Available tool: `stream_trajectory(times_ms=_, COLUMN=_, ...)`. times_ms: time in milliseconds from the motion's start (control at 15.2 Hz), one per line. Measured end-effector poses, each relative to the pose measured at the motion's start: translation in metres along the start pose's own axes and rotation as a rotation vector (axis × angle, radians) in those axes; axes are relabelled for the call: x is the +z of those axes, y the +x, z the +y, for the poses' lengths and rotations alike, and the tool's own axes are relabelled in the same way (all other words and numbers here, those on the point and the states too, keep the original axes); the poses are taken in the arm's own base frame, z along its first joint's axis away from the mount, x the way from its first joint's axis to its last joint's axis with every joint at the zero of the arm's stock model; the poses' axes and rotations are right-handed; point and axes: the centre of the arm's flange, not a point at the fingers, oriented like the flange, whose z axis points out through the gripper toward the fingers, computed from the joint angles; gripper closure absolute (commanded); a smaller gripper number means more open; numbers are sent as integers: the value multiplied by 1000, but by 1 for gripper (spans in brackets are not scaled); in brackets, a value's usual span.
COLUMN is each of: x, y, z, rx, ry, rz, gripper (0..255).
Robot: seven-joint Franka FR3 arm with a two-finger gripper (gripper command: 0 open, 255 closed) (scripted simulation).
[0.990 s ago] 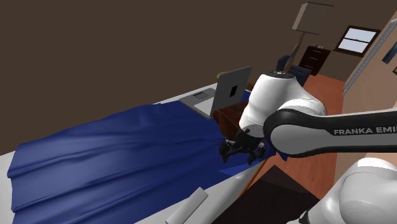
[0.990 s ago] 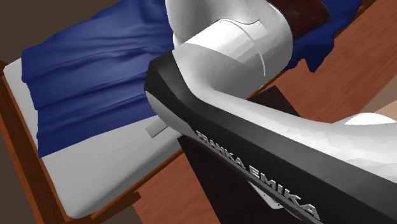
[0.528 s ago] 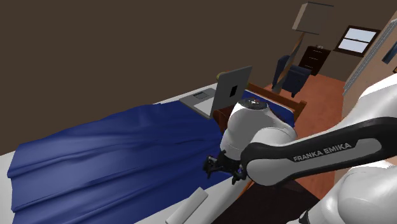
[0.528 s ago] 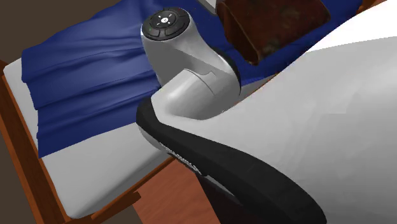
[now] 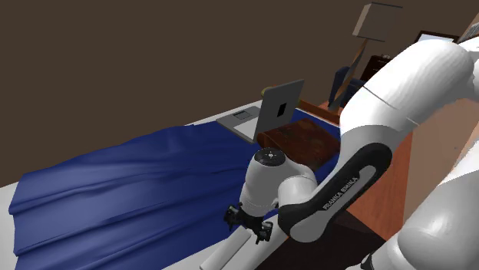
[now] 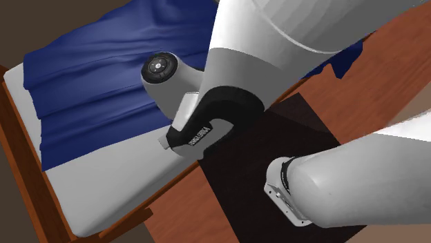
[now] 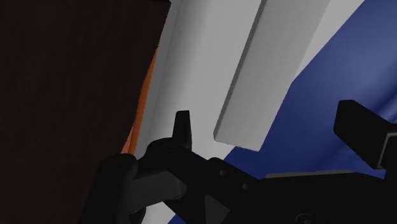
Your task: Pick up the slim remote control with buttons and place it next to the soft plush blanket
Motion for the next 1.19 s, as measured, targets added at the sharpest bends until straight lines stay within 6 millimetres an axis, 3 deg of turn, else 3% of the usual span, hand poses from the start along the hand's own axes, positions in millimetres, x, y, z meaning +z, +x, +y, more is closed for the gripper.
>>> stream_trajectory(times_ms=330, x=54, y=-13, z=-34, rx=138, ry=7, rz=-9, gripper=0)
stream_trajectory(times_ms=594, x=82, y=-15, z=-38, rx=165, ry=6, rz=-8, gripper=0)
stream_trajectory(times_ms=858, x=102, y=-18, z=-37, rx=167, ry=6, rz=-8, gripper=0)
stream_trajectory(times_ms=1188, x=106, y=-18, z=-38, rx=167, ry=6, rz=-7, gripper=0)
